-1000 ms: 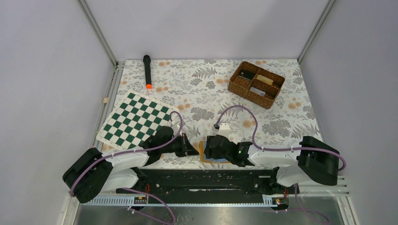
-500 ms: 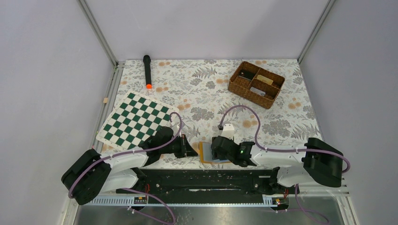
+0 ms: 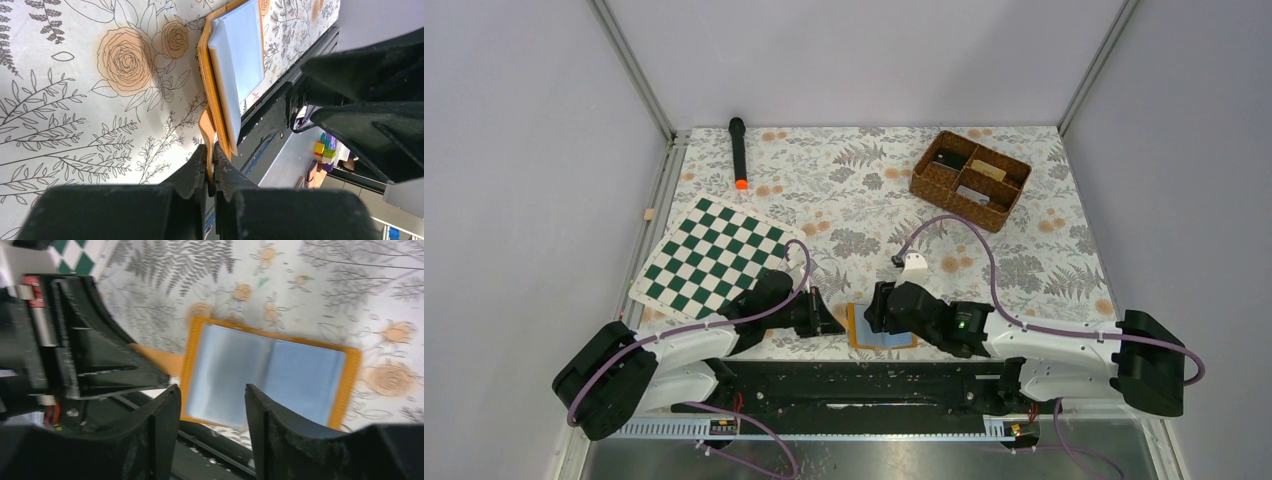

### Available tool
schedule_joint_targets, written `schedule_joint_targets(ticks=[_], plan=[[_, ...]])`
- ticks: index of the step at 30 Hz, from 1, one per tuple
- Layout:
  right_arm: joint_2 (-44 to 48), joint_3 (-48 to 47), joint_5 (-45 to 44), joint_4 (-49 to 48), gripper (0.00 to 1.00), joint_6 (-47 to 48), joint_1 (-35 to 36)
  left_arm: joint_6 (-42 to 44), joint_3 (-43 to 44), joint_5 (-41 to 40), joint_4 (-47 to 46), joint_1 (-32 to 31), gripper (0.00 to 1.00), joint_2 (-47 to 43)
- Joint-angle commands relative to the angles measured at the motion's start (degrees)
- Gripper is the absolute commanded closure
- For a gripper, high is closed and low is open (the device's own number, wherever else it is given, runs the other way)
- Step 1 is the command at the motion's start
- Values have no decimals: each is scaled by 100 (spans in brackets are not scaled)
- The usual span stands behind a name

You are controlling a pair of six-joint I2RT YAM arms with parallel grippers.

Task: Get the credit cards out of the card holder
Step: Remove the credit card from the card holder.

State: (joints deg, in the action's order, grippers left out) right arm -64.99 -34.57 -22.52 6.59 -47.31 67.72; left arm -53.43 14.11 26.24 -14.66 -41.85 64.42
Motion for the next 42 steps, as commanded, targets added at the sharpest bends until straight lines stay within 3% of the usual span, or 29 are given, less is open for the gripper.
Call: schedule_joint_targets(ticks=[1, 3, 6, 7, 10, 13, 42], plan=[[-151, 108, 522, -1184, 51, 142, 57, 59, 58, -60, -189, -23, 100, -99], [-262, 170, 716, -1560, 59, 82, 57, 38, 40, -48, -221, -18, 100, -105], [-548, 81, 829, -1733, 61, 57, 57, 41, 23, -45, -228, -23, 100, -133], [-663, -25, 769, -1563, 58, 54, 57, 35, 30, -47, -216, -21, 100, -146], [-888, -291, 407, -893, 36, 74, 60, 42, 31, -53, -221, -17, 100, -150], [-965, -315, 181, -542, 30, 71, 60, 46, 26, -26, -238, -19, 100, -115], [-1273, -191, 40, -371, 24, -204, 58, 30, -5, -28, -240, -24, 100, -182]])
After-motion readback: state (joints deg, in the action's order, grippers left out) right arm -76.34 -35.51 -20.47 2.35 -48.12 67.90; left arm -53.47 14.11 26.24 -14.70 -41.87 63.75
